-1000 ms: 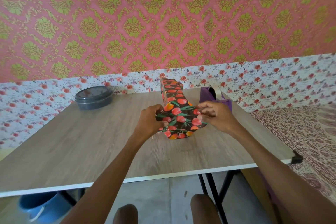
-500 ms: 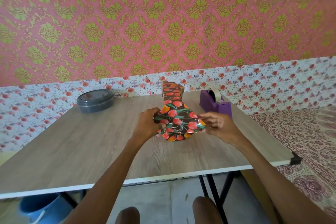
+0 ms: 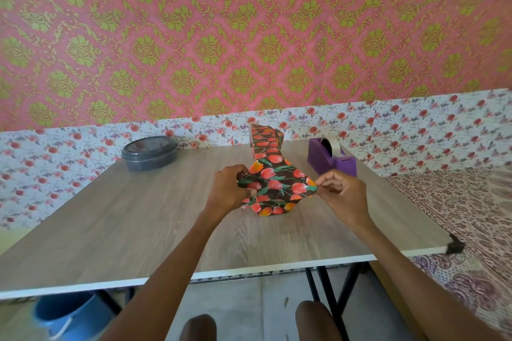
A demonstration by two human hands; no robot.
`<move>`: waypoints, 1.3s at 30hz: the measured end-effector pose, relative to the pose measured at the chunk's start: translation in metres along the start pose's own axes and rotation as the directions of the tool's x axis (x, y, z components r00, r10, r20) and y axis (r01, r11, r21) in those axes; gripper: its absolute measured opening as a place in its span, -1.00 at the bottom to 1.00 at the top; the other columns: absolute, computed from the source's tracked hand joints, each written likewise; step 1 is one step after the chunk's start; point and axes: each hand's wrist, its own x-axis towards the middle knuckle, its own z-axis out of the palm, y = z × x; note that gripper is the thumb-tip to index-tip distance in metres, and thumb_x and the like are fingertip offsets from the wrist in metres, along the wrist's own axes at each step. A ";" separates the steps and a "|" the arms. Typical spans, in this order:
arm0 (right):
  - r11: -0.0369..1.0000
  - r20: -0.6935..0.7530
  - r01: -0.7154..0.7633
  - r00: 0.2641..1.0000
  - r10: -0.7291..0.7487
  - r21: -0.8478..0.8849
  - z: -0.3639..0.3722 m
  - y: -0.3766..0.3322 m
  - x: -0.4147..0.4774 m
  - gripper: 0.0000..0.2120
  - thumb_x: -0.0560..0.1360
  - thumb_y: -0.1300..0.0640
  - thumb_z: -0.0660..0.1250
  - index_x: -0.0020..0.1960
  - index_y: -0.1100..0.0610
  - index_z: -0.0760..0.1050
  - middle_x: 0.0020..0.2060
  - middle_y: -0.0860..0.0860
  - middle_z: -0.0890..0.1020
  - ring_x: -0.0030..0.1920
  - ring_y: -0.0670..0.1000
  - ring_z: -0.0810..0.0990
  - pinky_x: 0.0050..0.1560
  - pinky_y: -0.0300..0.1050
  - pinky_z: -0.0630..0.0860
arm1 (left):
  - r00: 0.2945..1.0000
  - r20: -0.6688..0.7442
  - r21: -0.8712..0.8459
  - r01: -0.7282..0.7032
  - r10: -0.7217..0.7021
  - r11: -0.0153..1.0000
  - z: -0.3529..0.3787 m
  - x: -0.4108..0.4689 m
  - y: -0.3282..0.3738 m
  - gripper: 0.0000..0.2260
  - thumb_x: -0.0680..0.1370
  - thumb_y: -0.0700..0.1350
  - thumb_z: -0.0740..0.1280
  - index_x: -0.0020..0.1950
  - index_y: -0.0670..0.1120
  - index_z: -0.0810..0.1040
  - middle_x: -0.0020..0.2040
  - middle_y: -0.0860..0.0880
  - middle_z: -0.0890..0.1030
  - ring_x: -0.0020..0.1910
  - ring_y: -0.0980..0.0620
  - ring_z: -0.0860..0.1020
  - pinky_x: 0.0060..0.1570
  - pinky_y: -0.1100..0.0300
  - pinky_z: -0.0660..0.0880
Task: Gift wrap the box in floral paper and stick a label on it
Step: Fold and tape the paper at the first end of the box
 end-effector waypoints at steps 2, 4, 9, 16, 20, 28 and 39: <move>0.998 -0.019 0.010 1.000 -0.011 -0.055 0.001 0.002 -0.001 -0.82 0.34 0.42 0.50 -0.24 0.17 0.61 -0.33 -0.12 0.67 -0.27 -0.12 0.65 -0.19 -0.35 0.55 | 1.000 -0.002 -0.015 0.012 -0.012 1.000 0.000 0.001 0.000 -0.78 0.37 -0.13 0.58 -0.07 -0.09 0.61 -0.12 -0.04 0.68 -0.17 0.03 0.64 -0.14 0.11 0.64; 0.995 -0.013 0.017 1.000 -0.018 -0.101 0.000 0.004 -0.002 -0.82 0.35 0.43 0.49 -0.24 0.18 0.63 -0.31 -0.09 0.68 -0.25 -0.12 0.65 -0.16 -0.38 0.54 | 1.000 0.008 -0.023 0.018 -0.018 1.000 0.000 0.003 0.002 -0.77 0.36 -0.12 0.58 -0.06 -0.09 0.62 -0.13 -0.03 0.67 -0.17 0.03 0.65 -0.14 0.07 0.65; 0.982 0.019 0.052 0.999 -0.049 -0.180 -0.005 0.010 -0.004 -0.82 0.39 0.43 0.47 -0.19 0.16 0.66 -0.27 -0.12 0.69 -0.21 -0.17 0.66 -0.11 -0.41 0.54 | 1.000 0.026 -0.041 0.015 -0.014 0.999 0.000 0.005 0.004 -0.75 0.36 -0.12 0.59 -0.03 -0.11 0.63 -0.11 -0.04 0.67 -0.15 -0.02 0.66 -0.12 0.00 0.66; 0.966 0.091 0.098 0.993 -0.079 -0.240 -0.009 0.009 -0.003 -0.83 0.40 0.36 0.50 -0.15 0.10 0.69 -0.23 -0.11 0.71 -0.20 -0.17 0.68 -0.06 -0.27 0.60 | 1.000 -0.014 -0.062 0.010 -0.011 0.998 0.002 0.003 0.001 -0.74 0.33 -0.17 0.60 -0.04 -0.12 0.65 -0.15 -0.07 0.68 -0.21 -0.01 0.66 -0.14 -0.02 0.66; 0.947 0.159 0.166 0.979 -0.125 -0.275 -0.015 0.009 -0.001 -0.88 0.40 0.29 0.53 -0.10 0.13 0.71 -0.21 -0.11 0.72 -0.17 -0.21 0.68 -0.08 -0.27 0.61 | 1.000 -0.017 -0.068 0.006 -0.007 0.998 0.003 0.004 0.002 -0.74 0.35 -0.16 0.59 -0.02 -0.13 0.64 -0.13 -0.07 0.68 -0.18 -0.01 0.66 -0.12 -0.02 0.66; 0.927 0.246 0.188 0.963 -0.109 -0.326 -0.022 0.004 0.001 -0.87 0.41 0.25 0.52 -0.06 0.11 0.72 -0.17 -0.10 0.73 -0.13 -0.24 0.66 -0.07 -0.36 0.56 | 1.000 -0.013 -0.043 -0.006 0.006 0.999 0.004 0.002 0.006 -0.78 0.39 -0.18 0.56 -0.03 -0.11 0.62 -0.13 -0.03 0.65 -0.23 0.13 0.61 -0.29 0.27 0.58; 0.953 0.342 -0.011 0.932 0.119 -0.303 -0.026 -0.032 0.035 -0.93 0.52 0.16 0.42 -0.07 0.14 0.66 -0.16 -0.09 0.69 -0.10 -0.20 0.63 -0.11 -0.49 0.45 | 0.997 0.074 0.004 -0.007 0.007 1.000 0.003 0.003 0.004 -0.75 0.43 -0.12 0.53 0.04 -0.06 0.56 -0.09 0.04 0.62 -0.24 0.20 0.55 -0.32 0.37 0.48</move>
